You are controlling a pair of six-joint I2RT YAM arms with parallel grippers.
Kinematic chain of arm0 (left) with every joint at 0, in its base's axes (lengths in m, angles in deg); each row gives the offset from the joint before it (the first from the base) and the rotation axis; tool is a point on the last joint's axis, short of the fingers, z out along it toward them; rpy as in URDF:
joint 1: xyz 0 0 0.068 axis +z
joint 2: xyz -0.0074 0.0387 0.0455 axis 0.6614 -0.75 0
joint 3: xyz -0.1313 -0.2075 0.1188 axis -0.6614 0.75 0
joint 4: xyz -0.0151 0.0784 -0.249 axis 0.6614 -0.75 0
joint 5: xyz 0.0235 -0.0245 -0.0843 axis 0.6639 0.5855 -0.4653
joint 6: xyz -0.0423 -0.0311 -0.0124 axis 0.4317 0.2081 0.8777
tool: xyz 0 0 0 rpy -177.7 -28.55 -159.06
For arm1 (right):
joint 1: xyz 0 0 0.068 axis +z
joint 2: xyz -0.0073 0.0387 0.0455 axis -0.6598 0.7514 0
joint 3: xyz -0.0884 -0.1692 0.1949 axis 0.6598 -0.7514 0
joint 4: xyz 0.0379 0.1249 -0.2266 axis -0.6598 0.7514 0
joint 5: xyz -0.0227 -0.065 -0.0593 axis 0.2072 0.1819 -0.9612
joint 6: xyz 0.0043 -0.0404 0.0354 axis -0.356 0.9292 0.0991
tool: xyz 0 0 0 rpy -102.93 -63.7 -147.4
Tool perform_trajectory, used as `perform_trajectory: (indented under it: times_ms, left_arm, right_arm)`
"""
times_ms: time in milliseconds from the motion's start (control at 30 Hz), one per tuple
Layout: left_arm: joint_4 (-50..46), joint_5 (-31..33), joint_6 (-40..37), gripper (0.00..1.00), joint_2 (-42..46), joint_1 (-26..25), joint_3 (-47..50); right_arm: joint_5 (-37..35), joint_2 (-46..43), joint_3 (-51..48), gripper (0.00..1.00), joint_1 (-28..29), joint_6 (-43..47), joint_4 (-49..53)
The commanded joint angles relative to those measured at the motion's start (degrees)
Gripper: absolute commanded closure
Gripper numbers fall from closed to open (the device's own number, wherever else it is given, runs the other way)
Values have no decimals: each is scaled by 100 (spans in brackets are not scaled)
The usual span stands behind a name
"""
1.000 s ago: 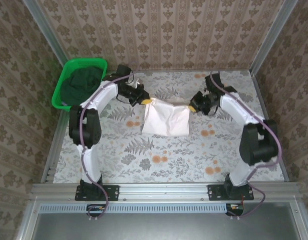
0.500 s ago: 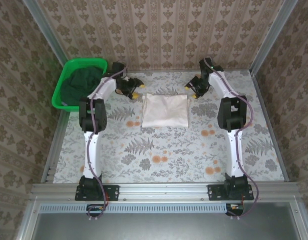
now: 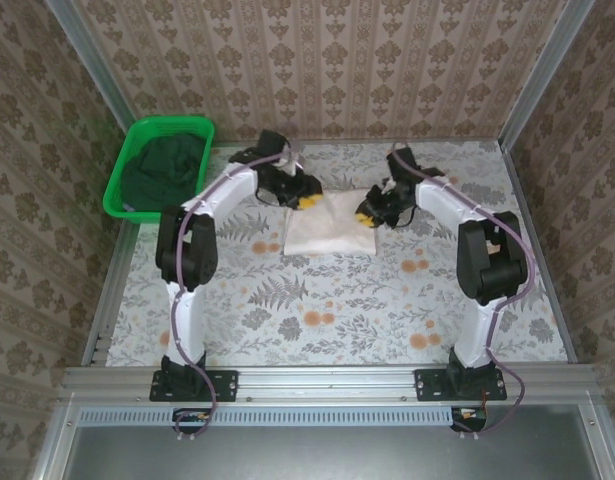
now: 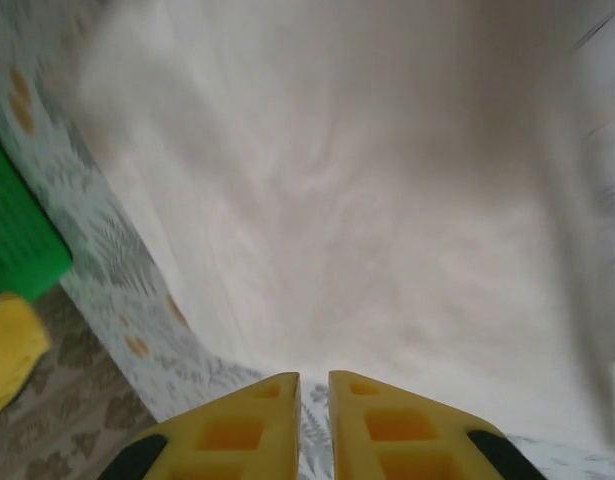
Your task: Fold and stack the t-shirts
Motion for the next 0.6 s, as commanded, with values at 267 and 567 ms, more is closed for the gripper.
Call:
perform_trajectory:
  times_ms: [267,567]
  left_arm:
    - [-17,432,-1268,67,-127,-61,2299]
    - [308,560,-1455,68,870,-78,4145]
  right_arm:
    - [-382,627,-1583,85,276,-39,-1030]
    - [-426,-203,-3655,86,574,-134,-1754]
